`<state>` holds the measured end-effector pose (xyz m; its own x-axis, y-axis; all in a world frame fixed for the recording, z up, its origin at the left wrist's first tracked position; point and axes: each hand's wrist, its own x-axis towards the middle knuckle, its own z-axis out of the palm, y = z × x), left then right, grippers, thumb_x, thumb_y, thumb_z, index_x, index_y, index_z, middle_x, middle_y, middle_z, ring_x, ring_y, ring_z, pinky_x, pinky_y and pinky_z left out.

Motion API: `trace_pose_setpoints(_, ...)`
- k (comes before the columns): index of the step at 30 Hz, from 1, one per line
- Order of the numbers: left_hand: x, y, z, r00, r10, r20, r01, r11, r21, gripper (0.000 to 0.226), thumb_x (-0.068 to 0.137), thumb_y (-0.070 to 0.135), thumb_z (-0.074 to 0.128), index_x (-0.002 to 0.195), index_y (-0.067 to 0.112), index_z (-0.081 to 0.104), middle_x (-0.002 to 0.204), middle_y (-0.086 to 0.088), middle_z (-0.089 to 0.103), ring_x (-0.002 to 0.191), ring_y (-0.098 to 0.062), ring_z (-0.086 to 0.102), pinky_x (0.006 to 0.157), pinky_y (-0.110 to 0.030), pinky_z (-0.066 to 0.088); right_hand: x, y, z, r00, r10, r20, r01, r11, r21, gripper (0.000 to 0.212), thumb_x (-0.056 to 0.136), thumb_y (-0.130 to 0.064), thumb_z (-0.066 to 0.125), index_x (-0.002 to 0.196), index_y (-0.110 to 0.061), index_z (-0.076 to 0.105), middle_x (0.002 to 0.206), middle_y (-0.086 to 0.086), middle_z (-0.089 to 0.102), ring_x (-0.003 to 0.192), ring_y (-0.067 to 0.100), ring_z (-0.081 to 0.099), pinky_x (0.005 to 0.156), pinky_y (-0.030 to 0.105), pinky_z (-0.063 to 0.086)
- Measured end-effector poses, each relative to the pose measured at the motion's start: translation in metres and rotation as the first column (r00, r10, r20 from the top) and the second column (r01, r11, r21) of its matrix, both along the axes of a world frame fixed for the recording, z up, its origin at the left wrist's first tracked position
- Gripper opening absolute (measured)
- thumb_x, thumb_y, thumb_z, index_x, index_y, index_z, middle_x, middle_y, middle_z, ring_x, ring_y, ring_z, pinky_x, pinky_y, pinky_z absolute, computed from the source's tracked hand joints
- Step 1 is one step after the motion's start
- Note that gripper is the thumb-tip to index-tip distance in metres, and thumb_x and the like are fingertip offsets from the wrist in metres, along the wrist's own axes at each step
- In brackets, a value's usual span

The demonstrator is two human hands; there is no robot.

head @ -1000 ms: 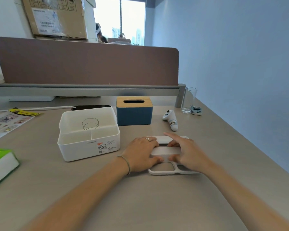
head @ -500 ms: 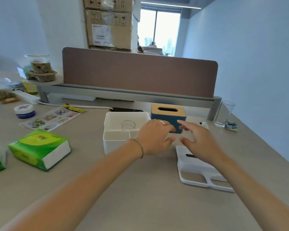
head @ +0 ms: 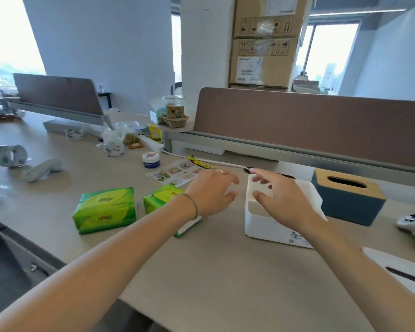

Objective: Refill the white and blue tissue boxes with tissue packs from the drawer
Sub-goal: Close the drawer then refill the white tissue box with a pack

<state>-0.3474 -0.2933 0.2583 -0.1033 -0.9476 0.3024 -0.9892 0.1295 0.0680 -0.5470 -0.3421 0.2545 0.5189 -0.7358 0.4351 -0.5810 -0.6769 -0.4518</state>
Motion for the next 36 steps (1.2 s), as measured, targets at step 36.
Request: trace_pose_setpoints(36,0.076,-0.009,0.045,0.819,0.180,-0.545,-0.186,0.982,0.045,0.040,0.097,0.029,0.056,0.137,0.027,0.057,0.126,-0.005,0.064,0.110,-0.024,0.061,0.092,-0.035,0.051,0.060,-0.014,0.068,0.953,0.015,-0.302,-0.021,1.000,-0.018,0.092,0.065,-0.050,0.082,0.147,-0.041,0.041,0.133,-0.007,0.057,0.107,0.014,0.055,0.088,0.032,0.045)
